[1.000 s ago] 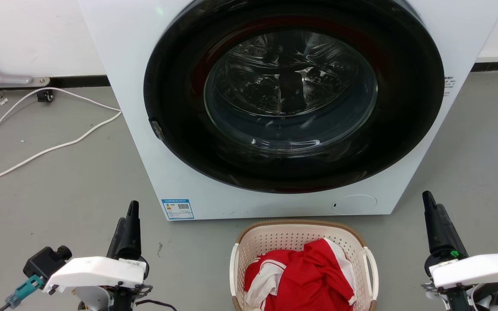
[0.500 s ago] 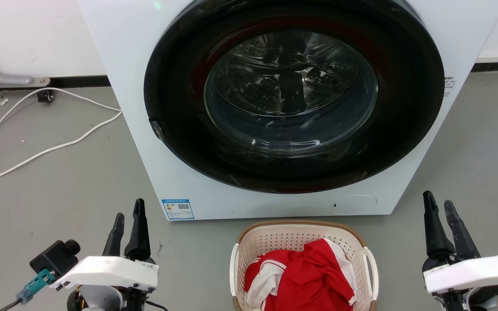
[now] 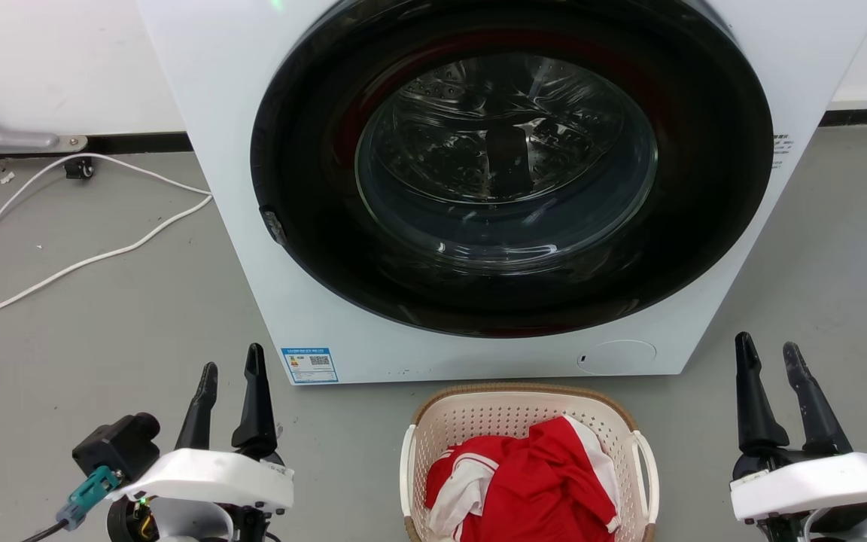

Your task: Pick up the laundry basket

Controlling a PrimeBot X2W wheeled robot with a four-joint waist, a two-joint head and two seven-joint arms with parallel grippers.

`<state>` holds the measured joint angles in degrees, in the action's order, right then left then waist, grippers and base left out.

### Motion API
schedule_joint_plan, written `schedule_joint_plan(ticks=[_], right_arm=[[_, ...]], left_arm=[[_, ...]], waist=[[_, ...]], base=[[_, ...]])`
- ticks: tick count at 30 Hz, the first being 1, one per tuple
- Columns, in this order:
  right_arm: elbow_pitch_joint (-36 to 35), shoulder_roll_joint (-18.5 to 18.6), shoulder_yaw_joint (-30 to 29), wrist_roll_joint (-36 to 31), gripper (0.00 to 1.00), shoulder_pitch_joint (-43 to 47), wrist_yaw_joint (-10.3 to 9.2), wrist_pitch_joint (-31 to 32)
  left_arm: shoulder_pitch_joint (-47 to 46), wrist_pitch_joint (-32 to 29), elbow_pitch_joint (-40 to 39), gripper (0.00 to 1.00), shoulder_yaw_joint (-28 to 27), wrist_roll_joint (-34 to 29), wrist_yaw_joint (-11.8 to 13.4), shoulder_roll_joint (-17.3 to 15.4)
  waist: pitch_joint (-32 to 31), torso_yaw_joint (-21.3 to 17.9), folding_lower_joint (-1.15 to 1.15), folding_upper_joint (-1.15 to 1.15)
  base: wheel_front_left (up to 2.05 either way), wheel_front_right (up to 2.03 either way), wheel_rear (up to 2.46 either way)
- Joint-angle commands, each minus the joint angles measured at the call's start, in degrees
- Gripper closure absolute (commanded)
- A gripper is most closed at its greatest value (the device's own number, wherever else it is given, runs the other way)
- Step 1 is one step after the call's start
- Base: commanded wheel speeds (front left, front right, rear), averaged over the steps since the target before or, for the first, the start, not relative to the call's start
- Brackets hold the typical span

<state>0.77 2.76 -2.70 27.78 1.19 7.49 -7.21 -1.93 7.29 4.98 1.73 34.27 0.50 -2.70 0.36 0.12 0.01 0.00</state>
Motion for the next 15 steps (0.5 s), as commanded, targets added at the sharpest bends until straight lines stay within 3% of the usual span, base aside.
schedule_joint_plan(ticks=[1,15], right_arm=[[-1.0,0.2,0.1,-1.6,0.0,-0.2,0.0,-0.6],[-2.6,0.2,0.3,-9.2,0.0,1.0,0.0,-2.6]], left_arm=[[0.1,0.5,-0.9,0.0,0.2,-1.5,0.0,-0.2],[0.9,2.6,-0.9,0.0,1.8,-10.1,0.2,-0.2]], waist=[[0.0,0.0,0.0,0.0],[-0.3,-0.2,0.0,0.0]], base=[[0.0,0.0,0.0],[0.0,0.0,0.0]])
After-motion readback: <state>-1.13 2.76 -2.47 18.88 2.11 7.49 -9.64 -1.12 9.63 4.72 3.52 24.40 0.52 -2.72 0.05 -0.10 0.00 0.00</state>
